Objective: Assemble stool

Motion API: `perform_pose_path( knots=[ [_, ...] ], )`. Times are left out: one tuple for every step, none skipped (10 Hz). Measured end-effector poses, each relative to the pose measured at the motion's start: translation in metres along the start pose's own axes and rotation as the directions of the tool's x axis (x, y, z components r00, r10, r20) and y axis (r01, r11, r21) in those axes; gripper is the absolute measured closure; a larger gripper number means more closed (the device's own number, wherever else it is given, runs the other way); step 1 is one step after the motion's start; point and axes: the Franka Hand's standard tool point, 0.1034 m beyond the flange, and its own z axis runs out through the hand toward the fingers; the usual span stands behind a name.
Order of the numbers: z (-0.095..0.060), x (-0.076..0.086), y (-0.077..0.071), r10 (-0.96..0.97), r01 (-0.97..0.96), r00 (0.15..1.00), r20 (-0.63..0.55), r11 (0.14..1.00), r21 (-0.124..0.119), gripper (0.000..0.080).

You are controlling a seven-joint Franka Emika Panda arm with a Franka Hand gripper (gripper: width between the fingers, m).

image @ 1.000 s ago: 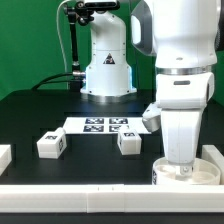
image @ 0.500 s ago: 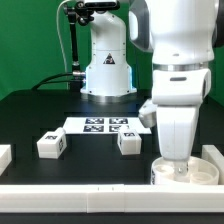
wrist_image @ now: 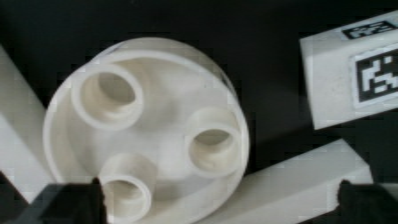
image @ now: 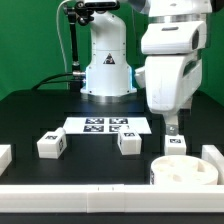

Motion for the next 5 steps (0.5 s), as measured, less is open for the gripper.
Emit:
perform_pose_path(
  knots=[
    [0.0026,0.0002,0.0002,0.0,0.0,1.0,0.001,1.0,0.003,0.0151],
    [0.0033,0.0004,0.0004,0.015,-0.015,1.0,0.0,1.0,0.004,0.0151],
    [0.0034,0.0002,0.0003,0.015,-0.015,1.0,0.0,1.0,0.004,0.0151],
    [0.0037,0.0004,-0.0001,0.052,-0.052,0.999,-0.001,0.999,0.006,0.0151],
    [0.004,-0.0016,0.0003,0.169,-0.169,0.986,-0.004,0.986,0.001,0.0151]
  ],
)
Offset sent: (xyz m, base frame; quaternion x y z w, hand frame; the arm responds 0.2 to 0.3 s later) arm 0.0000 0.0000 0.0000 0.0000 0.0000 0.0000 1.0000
